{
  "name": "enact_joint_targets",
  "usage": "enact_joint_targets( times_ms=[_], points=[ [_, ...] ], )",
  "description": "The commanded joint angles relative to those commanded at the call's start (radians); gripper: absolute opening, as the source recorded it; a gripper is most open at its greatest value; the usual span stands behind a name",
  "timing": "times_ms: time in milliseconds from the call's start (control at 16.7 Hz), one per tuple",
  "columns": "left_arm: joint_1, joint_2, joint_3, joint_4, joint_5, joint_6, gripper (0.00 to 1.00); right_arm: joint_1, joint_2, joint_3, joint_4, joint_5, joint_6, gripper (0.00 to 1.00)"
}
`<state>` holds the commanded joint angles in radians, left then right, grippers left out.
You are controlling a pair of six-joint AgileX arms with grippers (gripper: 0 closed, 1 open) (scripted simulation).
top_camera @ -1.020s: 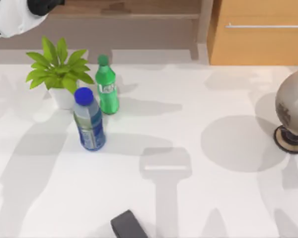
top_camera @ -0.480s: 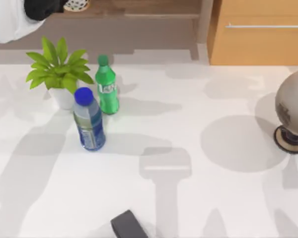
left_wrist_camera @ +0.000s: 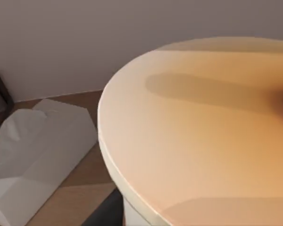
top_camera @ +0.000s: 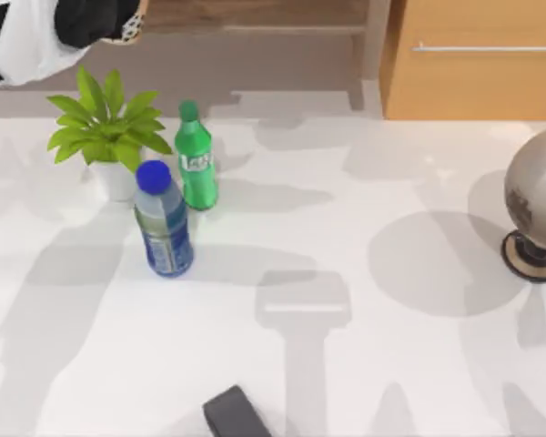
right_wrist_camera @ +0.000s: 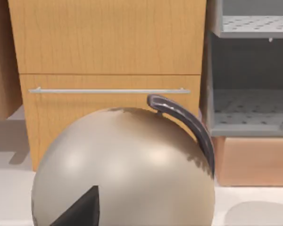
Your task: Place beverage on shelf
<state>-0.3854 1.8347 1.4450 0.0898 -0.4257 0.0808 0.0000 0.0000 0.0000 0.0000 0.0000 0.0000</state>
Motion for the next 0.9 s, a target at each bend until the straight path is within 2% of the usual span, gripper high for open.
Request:
enact_joint_targets(
  times_ms=[360,660,900],
  points=[
    [0.036,0.149,0.113,0.169,0.116,-0.108,0.0,0.0,0.0,0.0,0.0,0.0,0.0,1.0],
    [0.04,0.165,0.121,0.184,0.129,-0.124,0.0,0.0,0.0,0.0,0.0,0.0,0.0,1.0],
    [0.04,0.165,0.121,0.184,0.129,-0.124,0.3,0.0,0.0,0.0,0.0,0.0,0.0,1.0]
  ],
)
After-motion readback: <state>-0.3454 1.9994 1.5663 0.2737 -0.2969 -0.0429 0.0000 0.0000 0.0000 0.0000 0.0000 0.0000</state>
